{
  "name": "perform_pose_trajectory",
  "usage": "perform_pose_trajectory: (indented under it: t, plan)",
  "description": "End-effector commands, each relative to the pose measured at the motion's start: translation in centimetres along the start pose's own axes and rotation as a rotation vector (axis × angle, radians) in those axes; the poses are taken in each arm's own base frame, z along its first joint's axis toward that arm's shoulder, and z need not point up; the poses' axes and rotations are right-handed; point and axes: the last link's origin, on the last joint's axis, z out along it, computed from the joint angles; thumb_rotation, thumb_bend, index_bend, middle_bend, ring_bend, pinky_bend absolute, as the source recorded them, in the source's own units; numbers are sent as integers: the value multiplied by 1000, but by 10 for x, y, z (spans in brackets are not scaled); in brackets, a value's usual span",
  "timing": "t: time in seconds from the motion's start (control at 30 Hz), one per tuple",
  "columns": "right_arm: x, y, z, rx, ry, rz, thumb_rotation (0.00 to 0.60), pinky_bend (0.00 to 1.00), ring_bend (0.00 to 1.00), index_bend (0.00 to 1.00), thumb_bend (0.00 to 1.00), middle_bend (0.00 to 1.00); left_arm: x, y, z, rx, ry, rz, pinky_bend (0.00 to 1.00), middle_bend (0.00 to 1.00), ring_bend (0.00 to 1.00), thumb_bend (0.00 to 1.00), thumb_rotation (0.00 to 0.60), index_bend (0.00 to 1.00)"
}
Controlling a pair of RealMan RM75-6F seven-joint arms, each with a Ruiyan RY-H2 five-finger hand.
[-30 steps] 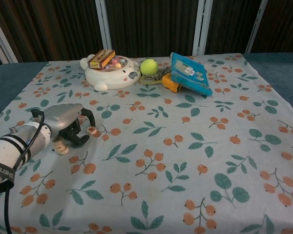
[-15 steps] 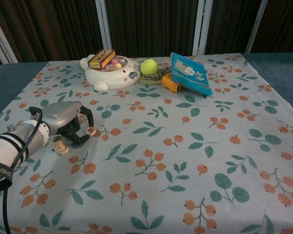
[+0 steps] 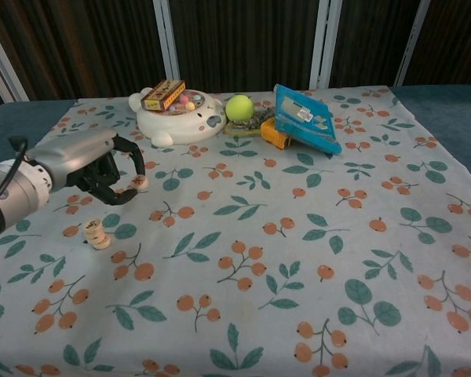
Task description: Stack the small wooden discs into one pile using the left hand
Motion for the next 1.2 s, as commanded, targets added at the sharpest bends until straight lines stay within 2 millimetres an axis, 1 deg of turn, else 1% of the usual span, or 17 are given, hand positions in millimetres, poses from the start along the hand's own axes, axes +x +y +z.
perform_pose_trajectory:
  t: [0.03, 0.23, 0.37, 0.77, 1.2]
  plan:
    - [0, -1, 0, 2, -1, -1, 600, 0, 0, 0, 123, 0, 5, -14, -16, 16, -26, -7, 1000, 1000, 1000, 385, 600, 525]
    - [-1, -2, 0, 8, -5, -5, 600, 0, 0, 0, 123, 0, 1, -28, -36, 14, -71, -8, 1000, 1000, 1000, 387, 600, 519]
    - [-2, -3, 1, 10, -7, -6, 600, 0, 0, 0, 123, 0, -2, -34, -45, 8, -85, 6, 1000, 1000, 1000, 384, 600, 518]
    - [-1, -2, 0, 7, -2, -4, 600, 0, 0, 0, 124, 0, -6, -46, -43, 26, -103, 0, 1000, 1000, 1000, 384, 600, 504]
    - [-2, -3, 0, 6, -5, -6, 600, 0, 0, 0, 124, 0, -9, -50, -41, 32, -111, 5, 1000, 1000, 1000, 384, 600, 490]
